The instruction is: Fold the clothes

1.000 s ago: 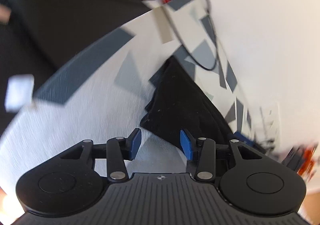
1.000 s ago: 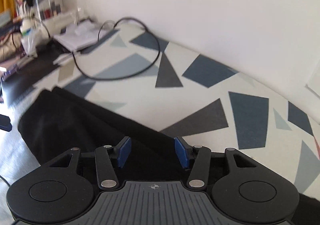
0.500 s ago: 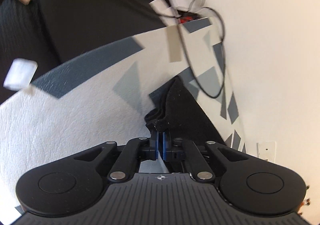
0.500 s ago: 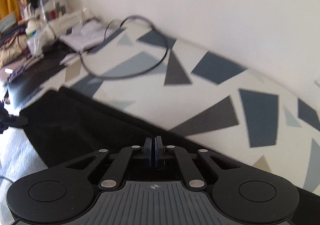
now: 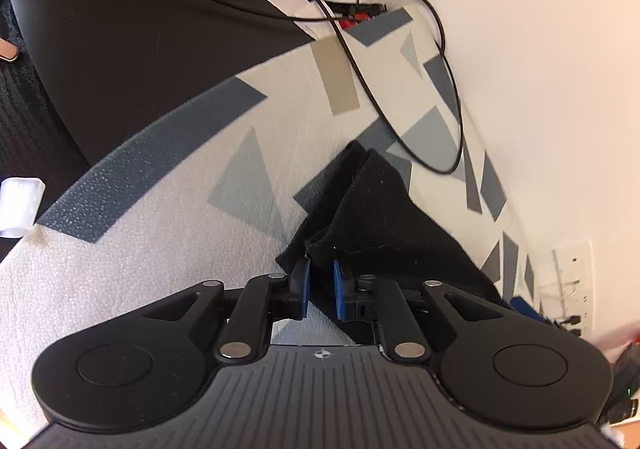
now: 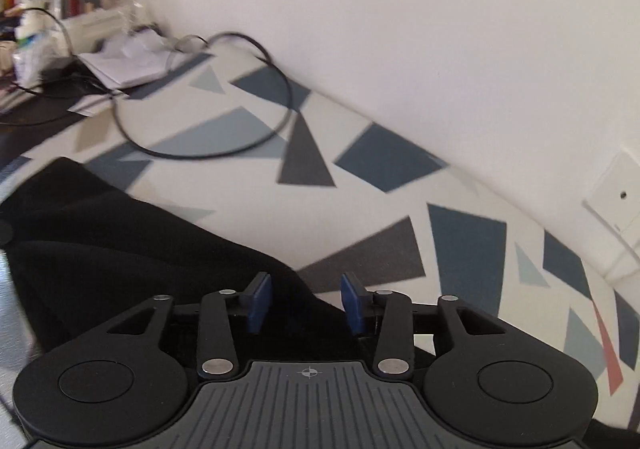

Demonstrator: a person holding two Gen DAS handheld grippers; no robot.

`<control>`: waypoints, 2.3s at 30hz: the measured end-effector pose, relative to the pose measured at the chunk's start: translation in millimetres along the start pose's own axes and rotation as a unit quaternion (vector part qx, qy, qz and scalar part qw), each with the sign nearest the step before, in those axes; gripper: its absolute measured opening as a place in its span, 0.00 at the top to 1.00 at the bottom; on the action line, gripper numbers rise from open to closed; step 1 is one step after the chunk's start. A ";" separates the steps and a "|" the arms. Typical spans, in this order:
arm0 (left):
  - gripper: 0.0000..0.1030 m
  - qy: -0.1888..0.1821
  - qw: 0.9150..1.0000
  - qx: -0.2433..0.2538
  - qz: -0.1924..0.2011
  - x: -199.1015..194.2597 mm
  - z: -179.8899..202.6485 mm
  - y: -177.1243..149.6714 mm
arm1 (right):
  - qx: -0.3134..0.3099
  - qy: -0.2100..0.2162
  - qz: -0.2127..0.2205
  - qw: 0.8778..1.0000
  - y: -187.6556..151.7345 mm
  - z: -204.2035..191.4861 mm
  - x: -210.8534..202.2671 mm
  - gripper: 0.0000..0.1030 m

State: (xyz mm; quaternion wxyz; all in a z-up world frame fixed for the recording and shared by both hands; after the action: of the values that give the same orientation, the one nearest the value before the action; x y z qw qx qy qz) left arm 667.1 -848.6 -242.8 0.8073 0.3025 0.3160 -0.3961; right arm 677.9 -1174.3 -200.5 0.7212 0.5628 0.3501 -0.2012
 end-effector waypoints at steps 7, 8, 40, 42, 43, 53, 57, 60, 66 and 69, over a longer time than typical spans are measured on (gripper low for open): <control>0.95 0.004 1.000 0.008 0.013 2.3 2.4 -1.5 | -0.066 0.107 -0.022 0.992 -33.6 -17.2 -50.0 0.65; 0.95 0.006 1.000 0.008 0.013 2.6 2.5 -1.7 | -0.079 0.115 -0.035 0.990 -41.9 -21.6 -51.1 0.68; 0.95 0.025 0.999 -0.012 0.016 -3.4 -5.8 -6.8 | -0.101 0.177 -0.110 0.973 -82.1 -25.2 -55.6 0.98; 0.94 0.020 1.000 -0.020 0.012 -3.0 -7.6 -5.5 | -0.103 0.176 -0.111 0.973 -81.6 -26.3 -54.0 0.98; 0.93 0.018 1.000 -0.022 0.010 -2.8 -8.5 -4.7 | -0.102 0.176 -0.111 0.973 -81.5 -26.6 -53.7 0.98; 0.51 0.062 0.995 0.044 0.057 -17.8 10.5 12.3 | -0.085 0.177 -0.115 0.974 -79.5 -25.4 -54.4 0.92; 0.51 0.034 0.995 0.058 0.069 -18.8 19.6 32.7 | -0.051 0.182 -0.094 0.977 -69.8 -17.0 -64.0 0.85; 0.51 0.008 0.996 0.083 0.043 -3.3 31.6 43.8 | -0.007 0.178 -0.069 0.982 -59.3 -6.0 -67.9 0.82; 0.73 0.040 0.979 0.201 -0.012 17.4 48.4 17.9 | 0.076 0.144 -0.035 0.986 -43.3 14.0 -59.7 0.78; 0.74 0.037 0.967 0.252 -0.009 6.9 50.2 -3.7 | 0.114 0.142 -0.025 0.983 -31.0 18.7 -51.8 0.77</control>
State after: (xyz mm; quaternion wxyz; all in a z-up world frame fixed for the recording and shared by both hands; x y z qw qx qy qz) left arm 680.9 -890.6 -217.8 0.6893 0.5079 0.2383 -0.4583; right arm 627.0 -1206.4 -181.2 0.5899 0.6553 0.4377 -0.1763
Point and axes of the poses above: each gripper's, at about its wrist camera, not at the fingertips, and x roughly the way its jaws point, z to its right, y to its top, the point moved 3 cm from there along x, roughly the way its jaws point, and after that the axes turned 1 degree about y, right-handed, at the moved point
